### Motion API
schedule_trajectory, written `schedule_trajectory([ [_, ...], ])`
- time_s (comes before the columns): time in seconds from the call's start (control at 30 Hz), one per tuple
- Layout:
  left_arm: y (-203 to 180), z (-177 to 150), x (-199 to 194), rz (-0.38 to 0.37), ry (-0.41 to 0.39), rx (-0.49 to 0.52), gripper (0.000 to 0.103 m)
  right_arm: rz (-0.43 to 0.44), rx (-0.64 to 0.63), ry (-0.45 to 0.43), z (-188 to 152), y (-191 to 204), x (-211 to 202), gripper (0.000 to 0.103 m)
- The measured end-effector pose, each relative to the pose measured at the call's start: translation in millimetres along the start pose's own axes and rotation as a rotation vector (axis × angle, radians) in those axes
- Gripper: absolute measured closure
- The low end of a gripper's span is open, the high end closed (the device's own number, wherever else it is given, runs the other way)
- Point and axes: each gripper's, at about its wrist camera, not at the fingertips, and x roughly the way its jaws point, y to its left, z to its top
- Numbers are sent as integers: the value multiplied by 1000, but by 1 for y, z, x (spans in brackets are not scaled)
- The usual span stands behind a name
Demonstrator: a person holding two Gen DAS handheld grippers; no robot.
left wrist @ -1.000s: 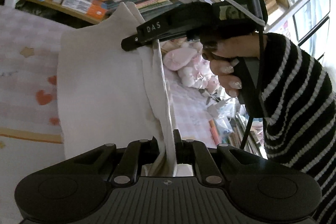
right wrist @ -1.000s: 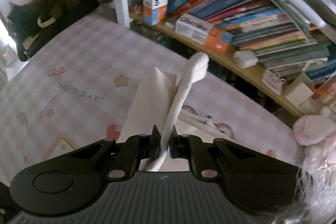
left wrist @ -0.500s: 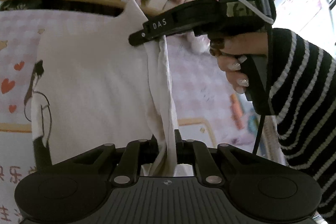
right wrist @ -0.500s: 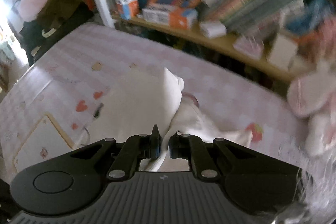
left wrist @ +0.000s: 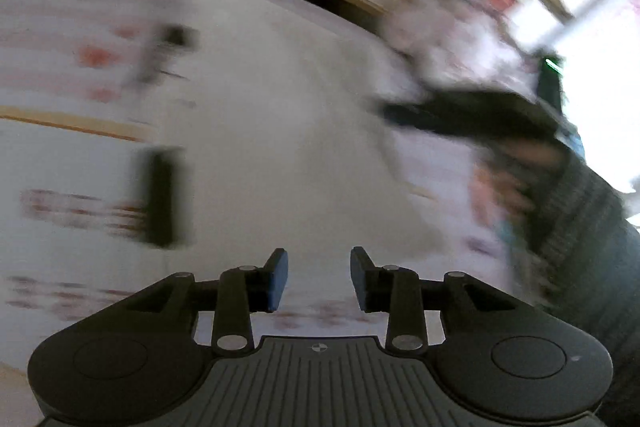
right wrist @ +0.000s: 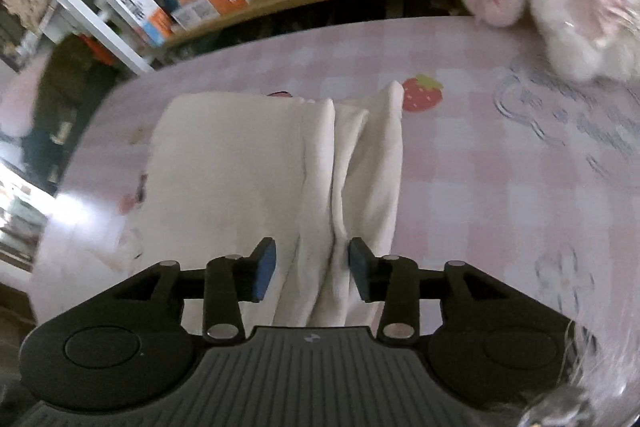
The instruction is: Fold clothes
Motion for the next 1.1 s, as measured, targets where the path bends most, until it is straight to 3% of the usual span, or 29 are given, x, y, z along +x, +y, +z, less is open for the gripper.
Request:
schedule_trajectory([
  [0.07, 14, -7, -9, 74, -25, 15, 69, 16, -1, -14, -19, 0, -21, 58],
  [0.17, 7, -15, -6, 128, -40, 106, 68, 32, -7, -15, -49, 6, -51, 51],
  [0.23, 2, -21, -4, 164, -50, 166, 43, 34, -22, -27, -69, 11, -68, 51],
  [0.3, -3, -27, -2, 200, -61, 227, 36, 29, -66, -43, -85, 20, -80, 51],
  [0.4, -10, -35, 1, 254, -76, 318, 36, 12, -152, -42, -99, 38, -81, 52],
  [0.5, -18, -44, 4, 308, -91, 408, 35, -39, -224, 4, -105, 52, -64, 64],
  [0.57, -21, -49, 10, 332, -90, 455, 34, -120, -234, 25, -105, 55, -52, 93],
  [0.63, -24, -53, 16, 359, -83, 492, 34, -134, -209, 25, -103, 54, -48, 98],
  [0.7, -28, -57, 20, 391, -76, 527, 34, -66, -178, -10, -99, 58, -65, 99],
  [0.77, -28, -60, 21, 405, -74, 544, 34, 48, -149, -85, -93, 66, -99, 99],
  [0.87, -23, -62, 17, 395, -69, 537, 34, 71, -131, -109, -96, 67, -126, 99],
  [1.03, -10, -60, 10, 373, -58, 455, 34, -95, -55, 34, -130, 34, -73, 99],
  [1.1, -6, -57, 4, 364, -64, 425, 34, -104, -6, 53, -138, 21, -57, 97],
])
